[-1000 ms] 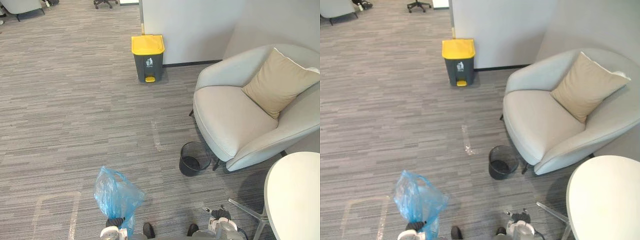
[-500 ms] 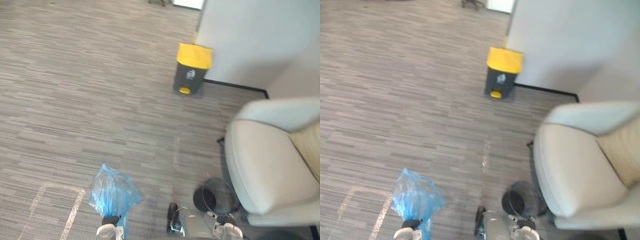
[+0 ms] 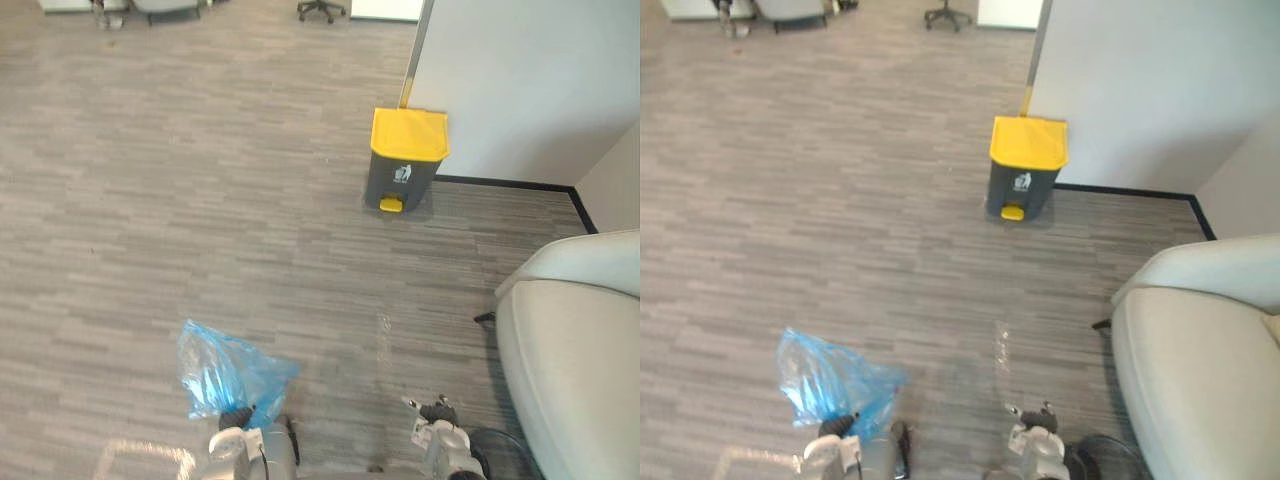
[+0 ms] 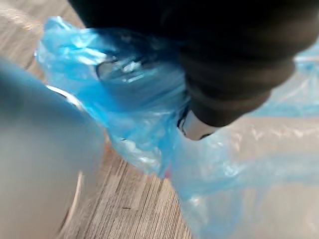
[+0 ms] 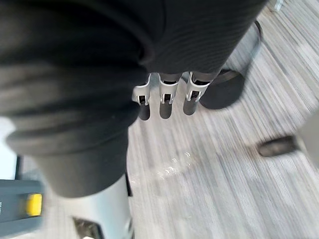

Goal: Gather rubbish on tea table into small bin, then transfer packed bag to large trash can.

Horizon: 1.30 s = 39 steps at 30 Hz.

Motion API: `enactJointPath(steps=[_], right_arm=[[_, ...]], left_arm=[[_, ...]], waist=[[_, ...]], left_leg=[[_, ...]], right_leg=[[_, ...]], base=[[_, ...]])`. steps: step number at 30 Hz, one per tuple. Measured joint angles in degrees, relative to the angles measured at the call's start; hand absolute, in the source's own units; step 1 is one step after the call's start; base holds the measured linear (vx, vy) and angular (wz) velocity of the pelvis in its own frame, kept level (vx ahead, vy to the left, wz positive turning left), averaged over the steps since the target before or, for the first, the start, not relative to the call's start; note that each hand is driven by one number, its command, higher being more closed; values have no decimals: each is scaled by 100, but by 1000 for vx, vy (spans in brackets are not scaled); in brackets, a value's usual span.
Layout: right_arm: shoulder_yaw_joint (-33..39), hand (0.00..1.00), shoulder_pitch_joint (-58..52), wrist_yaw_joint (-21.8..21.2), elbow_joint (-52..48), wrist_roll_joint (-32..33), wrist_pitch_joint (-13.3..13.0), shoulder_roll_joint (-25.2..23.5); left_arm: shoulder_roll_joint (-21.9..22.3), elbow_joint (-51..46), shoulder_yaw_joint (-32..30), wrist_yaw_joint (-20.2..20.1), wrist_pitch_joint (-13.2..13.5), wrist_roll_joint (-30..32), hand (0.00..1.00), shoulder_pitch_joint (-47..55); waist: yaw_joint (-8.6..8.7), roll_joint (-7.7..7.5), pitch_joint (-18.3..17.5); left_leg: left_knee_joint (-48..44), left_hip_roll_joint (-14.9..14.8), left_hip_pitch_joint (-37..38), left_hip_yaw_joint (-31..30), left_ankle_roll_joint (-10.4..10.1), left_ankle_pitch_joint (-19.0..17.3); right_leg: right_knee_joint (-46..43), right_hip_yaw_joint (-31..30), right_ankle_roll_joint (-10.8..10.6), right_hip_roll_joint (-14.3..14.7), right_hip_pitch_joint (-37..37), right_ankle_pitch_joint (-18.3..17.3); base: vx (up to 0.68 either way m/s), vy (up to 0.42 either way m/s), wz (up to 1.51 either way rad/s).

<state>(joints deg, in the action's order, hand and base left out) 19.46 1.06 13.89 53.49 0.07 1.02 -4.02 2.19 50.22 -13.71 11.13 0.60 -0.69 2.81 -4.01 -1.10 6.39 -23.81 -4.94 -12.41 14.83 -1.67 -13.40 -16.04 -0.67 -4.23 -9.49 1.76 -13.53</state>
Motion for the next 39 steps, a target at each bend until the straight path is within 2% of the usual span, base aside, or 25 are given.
enactJointPath(steps=[3,4,5,7,9,11,13,14,15,17,18,19,20,22,24,26,27,28,29,31,33,35,36,37,39], right_arm=[[-89,0,-42,-30,-74,-7,1,5],[-108,0,-83,-31,-85,-7,2,2],[-116,0,-152,-32,-83,-9,11,2],[-105,0,-163,-30,-108,-18,0,7],[-48,0,-58,-34,-90,-51,-6,22],[-38,0,-4,-37,-81,-147,-25,23],[-18,0,22,-37,-29,-241,-24,39],[14,0,-13,-44,26,-240,-23,80],[60,0,60,-47,50,-247,-20,204],[79,0,135,-40,15,-242,-26,235],[26,0,107,-45,8,-239,-17,214],[-49,0,94,-33,-21,-226,-2,177],[-121,0,133,-32,-31,-222,7,179],[-284,0,125,-29,-34,-209,5,98],[-289,0,160,-28,-66,-155,4,15],[-267,0,182,-21,-88,-117,4,-31],[-248,0,176,-19,-91,-118,4,-31],[-144,0,120,-11,-88,-119,0,-28],[-140,0,11,6,-70,-122,1,22],[-159,0,-120,23,-5,-126,41,-26],[-155,0,-117,14,-23,-137,58,-18],[-291,0,-111,-33,-28,-182,57,-4],[-284,0,-126,-40,-60,-182,64,20],[-273,0,-125,-37,-113,-223,50,16],[-273,0,-151,-42,-114,-238,48,16]], left_arm=[[-62,69,203,9,-69,0,100,21],[-72,109,244,13,-91,0,100,0],[-73,134,245,23,-103,0,100,-27],[-84,172,242,53,-109,-25,100,-37],[-94,303,245,101,-111,-62,100,-117],[-139,420,324,99,-109,-61,100,-166],[-222,475,483,89,-105,-54,100,-177],[-263,510,497,75,-101,-51,100,-187],[-129,560,459,64,-97,-47,100,-192],[-47,554,454,30,-98,-43,100,-194],[-22,540,449,-16,-99,-43,100,-222],[46,472,415,-16,-101,-43,100,-202],[101,385,377,-16,-96,-44,100,-168],[94,192,357,-27,-86,-46,100,-153],[100,56,363,-27,-87,-47,100,-149],[108,-100,362,-26,-82,-47,100,-169],[109,-121,360,-23,-78,-47,100,-181],[108,-92,396,-22,-85,-47,100,-181],[112,-47,446,-14,-83,-46,100,-150],[35,27,453,-2,-98,-3,100,-178],[45,31,441,5,-98,61,100,-171],[8,59,531,4,-115,61,100,-113],[-9,75,600,5,-126,61,100,-113],[-18,157,643,5,-142,61,100,-119],[-26,241,641,7,-157,61,100,-121]], waist=[[58,2,16],[99,-15,30],[134,-1,80],[153,-34,92],[227,-26,113],[322,-22,122],[449,-63,151],[481,-106,197],[434,152,213],[416,302,231],[457,333,256],[452,359,285],[405,379,321],[341,299,409],[311,225,409],[174,186,400],[151,165,409],[146,194,376],[136,236,312],[181,32,170],[57,-5,156],[116,20,157],[153,19,160],[203,35,176],[233,25,170]], left_leg=[[313,139,722,376,218,-240],[418,163,890,412,234,-254],[643,206,1224,477,235,-285],[1010,258,1679,555,205,-336],[1338,247,2113,585,185,-352],[1498,234,2362,527,183,-350],[1698,338,2699,151,181,-352],[1710,376,2846,-108,170,-360],[1532,144,2902,-407,121,-328],[754,32,2607,-639,-24,-248],[-274,-86,2172,-720,-371,-35],[-1384,-250,1724,-765,-706,480],[-2099,-397,1461,-749,-801,622],[-3227,-653,813,-559,-507,157],[-3062,-715,312,-332,-297,-127],[-1757,-662,-118,-183,-187,-348],[-1268,-576,-162,-225,-202,-331],[-115,-384,-147,-483,-235,23],[251,-282,-138,-686,-238,710],[142,-8,-57,-422,-112,266],[168,45,231,-30,22,80],[312,117,726,251,164,-157],[394,160,921,276,201,-203],[568,204,1231,287,218,-263],[918,248,1680,309,222,-266]], right_leg=[[-2139,-185,-392,-166,-889,347],[-2678,-154,-420,-167,-1083,362],[-3383,23,-333,-165,-1415,308],[-3729,470,-112,-142,-1865,129],[-3230,1170,49,-15,-2259,-90],[-2218,1448,172,200,-2444,29],[-670,1379,259,461,-2351,749],[-599,1228,728,524,-2273,1298],[-784,1310,753,601,-2155,1031],[-879,1394,811,663,-2086,701],[-796,1440,826,714,-1879,564],[-594,1421,842,805,-1548,477],[-440,1369,889,885,-1271,429],[-71,1191,925,994,-532,255],[158,1021,889,977,-183,207],[333,703,814,869,93,180],[369,623,729,798,172,140],[425,503,509,704,307,26],[425,337,290,687,347,-126],[332,149,135,313,372,-245],[-491,-85,77,143,38,-222],[-2318,-157,-342,4,-727,159],[-2929,-141,-403,-37,-985,224],[-3588,30,-349,-70,-1290,193],[-3921,462,-157,-113,-1685,74]], base=[[330,274,-60],[332,160,-12],[341,112,-14],[355,73,-19],[450,10,-3],[459,-53,26],[526,-124,66],[538,-142,49],[520,-156,28],[520,-169,9],[505,-181,8],[602,-167,0],[552,-94,-27],[422,-9,-44],[402,38,-52],[452,139,-81],[400,220,-72],[388,243,-66],[381,294,-51],[450,338,-35],[393,282,-80],[341,259,-57],[349,195,-17],[272,111,-3],[358,78,3]])
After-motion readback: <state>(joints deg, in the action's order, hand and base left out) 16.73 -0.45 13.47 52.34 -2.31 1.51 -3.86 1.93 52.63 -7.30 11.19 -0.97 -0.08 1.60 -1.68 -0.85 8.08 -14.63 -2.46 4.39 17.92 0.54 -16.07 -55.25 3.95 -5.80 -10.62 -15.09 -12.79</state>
